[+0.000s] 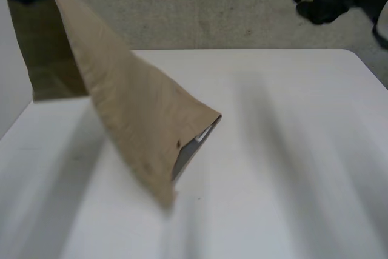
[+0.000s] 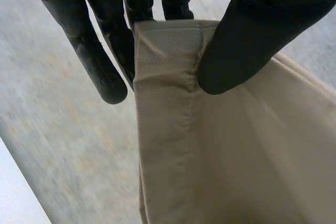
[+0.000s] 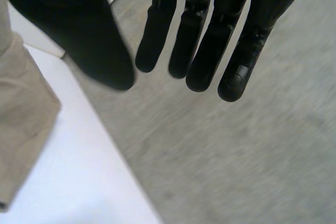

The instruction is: Fold the shorts.

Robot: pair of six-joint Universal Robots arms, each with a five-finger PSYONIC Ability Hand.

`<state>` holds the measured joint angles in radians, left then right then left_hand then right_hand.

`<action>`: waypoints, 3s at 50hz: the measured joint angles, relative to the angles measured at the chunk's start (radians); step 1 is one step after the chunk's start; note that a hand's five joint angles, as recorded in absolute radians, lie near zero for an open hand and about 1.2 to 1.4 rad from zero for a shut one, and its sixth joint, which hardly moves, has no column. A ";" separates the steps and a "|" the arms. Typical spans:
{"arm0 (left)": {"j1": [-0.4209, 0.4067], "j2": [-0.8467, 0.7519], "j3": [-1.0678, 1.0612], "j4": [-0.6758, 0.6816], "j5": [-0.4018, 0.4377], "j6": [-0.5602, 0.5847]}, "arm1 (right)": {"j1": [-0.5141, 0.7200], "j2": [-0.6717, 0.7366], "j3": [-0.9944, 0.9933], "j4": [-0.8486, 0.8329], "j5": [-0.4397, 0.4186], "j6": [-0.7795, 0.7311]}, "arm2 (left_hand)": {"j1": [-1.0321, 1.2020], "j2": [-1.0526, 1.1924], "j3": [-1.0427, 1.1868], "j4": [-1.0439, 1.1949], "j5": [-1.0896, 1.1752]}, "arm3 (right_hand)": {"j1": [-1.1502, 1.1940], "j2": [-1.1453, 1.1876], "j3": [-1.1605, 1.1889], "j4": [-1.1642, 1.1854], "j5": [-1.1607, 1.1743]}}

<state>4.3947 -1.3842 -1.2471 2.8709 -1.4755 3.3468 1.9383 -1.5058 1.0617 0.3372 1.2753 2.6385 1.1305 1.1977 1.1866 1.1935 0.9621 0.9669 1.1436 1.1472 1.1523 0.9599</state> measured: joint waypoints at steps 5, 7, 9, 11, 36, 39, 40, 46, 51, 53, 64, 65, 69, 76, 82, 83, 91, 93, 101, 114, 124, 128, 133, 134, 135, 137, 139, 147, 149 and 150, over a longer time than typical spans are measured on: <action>0.004 -0.058 -0.069 -0.005 0.002 -0.010 | -0.002 0.059 0.096 0.004 -0.001 0.143 | 0.000 0.001 0.003 0.000 0.000 | -0.384 -0.479 -0.466 -0.469 -0.433; 0.003 -0.093 -0.094 0.004 0.002 -0.014 | 0.000 0.081 0.173 -0.006 -0.002 0.232 | 0.000 0.001 0.005 0.003 0.000 | -0.517 -0.636 -0.639 -0.634 -0.612; 0.000 -0.118 -0.105 0.009 0.001 -0.016 | 0.001 0.092 0.233 -0.022 -0.003 0.293 | 0.000 0.001 0.005 0.004 0.000 | -0.517 -0.636 -0.639 -0.634 -0.612; -0.006 -0.149 -0.109 0.016 -0.001 -0.018 | 0.001 0.102 0.304 -0.051 -0.003 0.362 | 0.000 0.001 0.005 0.004 0.000 | -0.588 -0.718 -0.725 -0.729 -0.709; -0.200 -0.330 0.187 0.033 -0.047 -0.070 | 0.156 0.264 0.651 -0.302 0.063 0.682 | 0.000 0.001 0.005 0.004 0.000 | -0.758 -0.917 -0.933 -0.911 -0.887; -0.235 -0.366 0.269 0.033 -0.096 -0.069 | 0.169 0.272 0.636 -0.299 0.080 0.755 | 0.000 0.002 0.005 0.004 0.000 | -0.758 -0.917 -0.933 -0.911 -0.887; -0.248 -0.382 0.305 0.033 -0.114 -0.068 | 0.170 0.274 0.633 -0.298 0.083 0.788 | 0.000 0.002 0.005 0.004 0.000 | -0.758 -0.917 -0.933 -0.911 -0.887; -0.313 -0.461 0.466 0.033 -0.171 -0.064 | 0.170 0.274 0.626 -0.297 0.084 0.945 | 0.000 0.002 0.005 0.004 0.000 | -0.758 -0.917 -0.933 -0.911 -0.887; -0.357 -0.525 0.554 0.033 -0.193 -0.061 | 0.182 0.272 0.623 -0.300 0.078 1.030 | 0.000 0.002 0.005 0.004 0.000 | -0.758 -0.917 -0.933 -0.911 -0.887; -0.368 -0.542 0.565 0.033 -0.200 -0.060 | 0.195 0.274 0.613 -0.303 0.079 1.053 | 0.000 0.002 0.005 0.004 0.000 | -0.758 -0.917 -0.933 -0.911 -0.887; -0.387 -0.578 0.526 0.033 -0.216 -0.061 | 0.285 0.333 0.526 -0.304 0.091 1.155 | 0.000 0.002 0.005 0.004 0.000 | -0.758 -0.916 -0.933 -0.911 -0.887; -0.386 -0.579 0.523 0.033 -0.216 -0.061 | 0.291 0.338 0.521 -0.304 0.093 1.158 | 0.000 0.002 0.005 0.004 0.000 | -0.755 -0.913 -0.929 -0.909 -0.885; -0.386 -0.578 0.516 0.032 -0.216 -0.061 | 0.310 0.362 0.510 -0.308 0.112 1.164 | 0.000 0.002 0.005 0.004 0.000 | -0.655 -0.779 -0.782 -0.787 -0.770; -0.386 -0.568 0.514 0.031 -0.216 -0.064 | 0.321 0.476 0.458 -0.313 0.265 1.158 | 0.000 0.002 0.005 0.004 0.000 | -0.232 -0.283 -0.285 -0.290 -0.300; -0.385 -0.563 0.511 0.031 -0.217 -0.065 | 0.321 0.536 0.418 -0.307 0.301 1.160 | 0.000 0.002 0.005 0.004 0.000 | -0.298 -0.368 -0.370 -0.374 -0.359; -0.385 -0.563 0.511 0.031 -0.217 -0.065 | 0.321 0.536 0.418 -0.307 0.301 1.160 | 0.000 0.002 0.005 0.004 0.000 | -0.298 -0.368 -0.370 -0.374 -0.359; -0.381 -0.562 0.496 0.031 -0.216 -0.062 | 0.314 0.475 0.440 -0.280 0.233 1.158 | 0.000 0.002 0.005 0.005 0.000 | -0.684 -0.811 -0.837 -0.835 -0.813; -0.379 -0.562 0.489 0.031 -0.215 -0.061 | 0.307 0.412 0.476 -0.259 0.209 1.152 | 0.000 0.002 0.005 0.004 0.000 | -0.685 -0.811 -0.841 -0.835 -0.820; -0.375 -0.561 0.481 0.031 -0.213 -0.061 | 0.242 0.320 0.566 -0.238 0.187 1.094 | 0.000 0.002 0.005 0.005 0.000 | -0.685 -0.811 -0.841 -0.835 -0.820; -0.374 -0.562 0.485 0.032 -0.211 -0.061 | 0.306 0.317 0.566 -0.243 0.168 1.094 | 0.000 0.002 0.005 0.005 0.000 | -0.685 -0.811 -0.841 -0.835 -0.820; -0.374 -0.561 0.487 0.032 -0.212 -0.061 | 0.416 0.429 0.420 -0.249 0.178 1.195 | 0.000 0.002 0.005 0.005 0.000 | -0.685 -0.811 -0.839 -0.835 -0.819; -0.375 -0.561 0.486 0.032 -0.213 -0.062 | 0.433 0.487 0.368 -0.249 0.192 1.213 | 0.000 0.002 0.005 0.005 0.000 | -0.508 -0.644 -0.652 -0.664 -0.645; -0.375 -0.558 0.480 0.031 -0.214 -0.063 | 0.431 0.511 0.350 -0.252 0.240 1.235 | 0.008 0.002 0.005 0.005 0.000 | -0.068 0.001 -0.016 -0.019 -0.046; -0.375 -0.555 0.477 0.031 -0.214 -0.063 | 0.427 0.508 0.352 -0.253 0.265 1.239 | 0.008 0.002 0.005 0.005 0.000 | -0.044 0.015 0.025 0.026 -0.003; -0.375 -0.554 0.475 0.031 -0.214 -0.063 | 0.426 0.507 0.353 -0.254 0.273 1.241 | 0.008 0.002 0.005 0.005 0.000 | -0.037 0.015 0.029 0.031 0.001; -0.373 -0.547 0.464 0.031 -0.214 -0.063 | 0.404 0.485 0.368 -0.262 0.327 1.245 | 0.008 0.002 0.005 0.005 0.000 | -0.017 0.015 0.031 0.034 0.006; -0.370 -0.539 0.455 0.031 -0.213 -0.063 | 0.376 0.460 0.384 -0.271 0.356 1.244 | 0.008 0.003 0.005 0.005 0.000 | -0.010 0.015 0.031 0.034 0.006; -0.345 -0.506 0.428 0.031 -0.209 -0.064 | 0.234 0.366 0.449 -0.285 0.350 1.210 | 0.008 0.003 0.006 0.005 0.000 | -0.278 -0.331 -0.333 -0.338 -0.293; -0.340 -0.503 0.425 0.031 -0.209 -0.064 | 0.221 0.357 0.467 -0.281 0.336 1.200 | 0.008 0.003 0.006 0.005 0.000 | -0.398 -0.477 -0.479 -0.485 -0.444; -0.338 -0.502 0.424 0.031 -0.209 -0.065 | 0.220 0.354 0.474 -0.279 0.330 1.196 | 0.008 0.003 0.006 0.005 0.000 | -0.457 -0.558 -0.556 -0.560 -0.526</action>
<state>4.0567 -1.8864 -0.8233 2.9022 -1.6845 3.2820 2.1581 -1.1516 1.5361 0.0587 1.6052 3.8349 1.1390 1.2006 1.1925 1.1981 0.9621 0.5095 0.5860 0.5916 0.5924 0.4339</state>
